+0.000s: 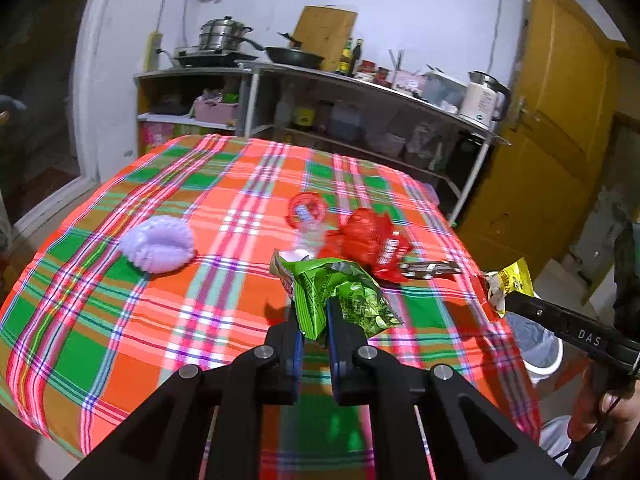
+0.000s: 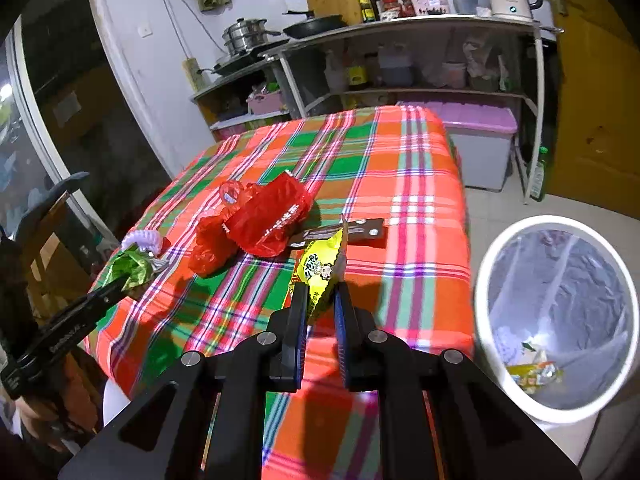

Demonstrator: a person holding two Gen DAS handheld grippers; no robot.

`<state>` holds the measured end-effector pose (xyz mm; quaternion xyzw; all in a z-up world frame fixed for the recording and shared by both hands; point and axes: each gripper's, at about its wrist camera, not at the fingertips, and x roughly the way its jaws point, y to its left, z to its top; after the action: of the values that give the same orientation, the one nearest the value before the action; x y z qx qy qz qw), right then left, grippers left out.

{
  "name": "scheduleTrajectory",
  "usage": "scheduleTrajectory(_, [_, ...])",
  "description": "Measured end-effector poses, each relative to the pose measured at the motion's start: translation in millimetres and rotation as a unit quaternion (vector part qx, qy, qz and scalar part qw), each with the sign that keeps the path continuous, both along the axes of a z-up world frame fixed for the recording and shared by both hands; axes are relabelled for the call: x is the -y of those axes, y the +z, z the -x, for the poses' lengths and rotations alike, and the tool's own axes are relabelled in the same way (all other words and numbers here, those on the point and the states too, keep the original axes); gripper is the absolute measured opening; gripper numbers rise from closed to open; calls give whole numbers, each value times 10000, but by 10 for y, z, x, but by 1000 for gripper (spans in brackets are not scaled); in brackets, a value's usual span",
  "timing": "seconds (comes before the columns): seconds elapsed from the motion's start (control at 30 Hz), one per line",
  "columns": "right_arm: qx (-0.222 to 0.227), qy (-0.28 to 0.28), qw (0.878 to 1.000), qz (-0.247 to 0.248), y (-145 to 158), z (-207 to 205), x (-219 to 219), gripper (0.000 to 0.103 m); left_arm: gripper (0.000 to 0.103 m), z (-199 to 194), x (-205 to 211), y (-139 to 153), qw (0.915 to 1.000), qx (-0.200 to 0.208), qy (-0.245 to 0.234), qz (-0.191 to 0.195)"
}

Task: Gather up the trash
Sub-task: 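Carry the green wrapper and yellow packet over the white trash bin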

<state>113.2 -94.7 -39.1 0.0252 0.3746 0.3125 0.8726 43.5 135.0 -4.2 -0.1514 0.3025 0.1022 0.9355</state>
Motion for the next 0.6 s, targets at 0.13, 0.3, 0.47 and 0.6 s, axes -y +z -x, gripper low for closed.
scheduleTrajectory(0.13, [106, -86, 9999, -47, 70, 95, 156, 13, 10, -6, 196, 68, 9997, 44, -217, -53])
scheduleTrajectory(0.3, [198, -198, 9995, -122, 139, 179, 336, 13, 10, -31, 408, 142, 9989, 76, -446, -114])
scheduleTrajectory(0.47, [252, -352, 9989, -180, 178, 236, 519, 13, 10, -63, 607, 218, 9976, 121, -653, -180])
scheduleTrajectory(0.6, [295, -462, 9983, -221, 200, 265, 656, 13, 10, -94, 741, 256, 9963, 147, -815, -222])
